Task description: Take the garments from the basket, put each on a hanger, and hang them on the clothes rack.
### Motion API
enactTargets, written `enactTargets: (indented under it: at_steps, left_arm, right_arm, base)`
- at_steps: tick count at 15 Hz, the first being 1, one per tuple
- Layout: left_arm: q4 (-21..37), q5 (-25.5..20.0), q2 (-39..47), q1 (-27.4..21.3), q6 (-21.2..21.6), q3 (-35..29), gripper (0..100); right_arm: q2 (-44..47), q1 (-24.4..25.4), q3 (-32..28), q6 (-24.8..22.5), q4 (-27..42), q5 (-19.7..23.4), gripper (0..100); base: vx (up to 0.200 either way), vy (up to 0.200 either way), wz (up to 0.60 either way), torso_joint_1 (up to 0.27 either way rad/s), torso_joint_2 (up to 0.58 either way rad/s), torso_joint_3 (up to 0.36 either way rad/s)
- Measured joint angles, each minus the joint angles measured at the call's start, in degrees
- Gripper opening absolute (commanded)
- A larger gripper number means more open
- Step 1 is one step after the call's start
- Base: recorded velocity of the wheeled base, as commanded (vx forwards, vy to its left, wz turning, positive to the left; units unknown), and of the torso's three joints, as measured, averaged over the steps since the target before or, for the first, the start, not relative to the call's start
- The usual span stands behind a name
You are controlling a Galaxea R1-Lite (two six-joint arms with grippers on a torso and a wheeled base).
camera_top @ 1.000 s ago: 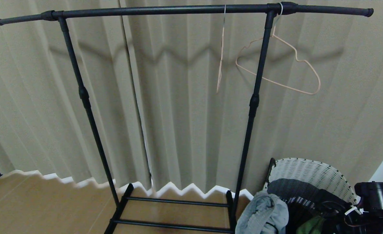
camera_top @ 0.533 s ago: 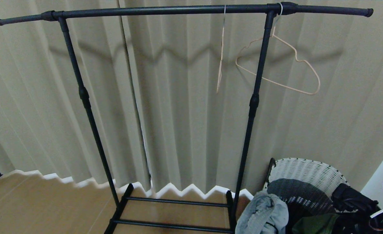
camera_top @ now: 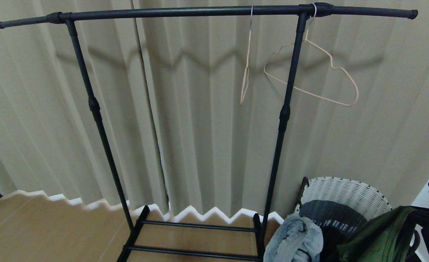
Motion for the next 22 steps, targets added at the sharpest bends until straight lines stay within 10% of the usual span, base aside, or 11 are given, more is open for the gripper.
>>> enactTargets:
  at_steps: [22]
  left_arm:
    - [-0.04, 1.12, 0.00, -0.05, 0.63, 0.00, 100]
  right_arm:
    - [-11.50, -0.02, 1.60, -0.05, 6.97, -1.83, 0]
  base:
    - [-0.036, 0.091, 0.00, 0.002, 0.00, 0.003]
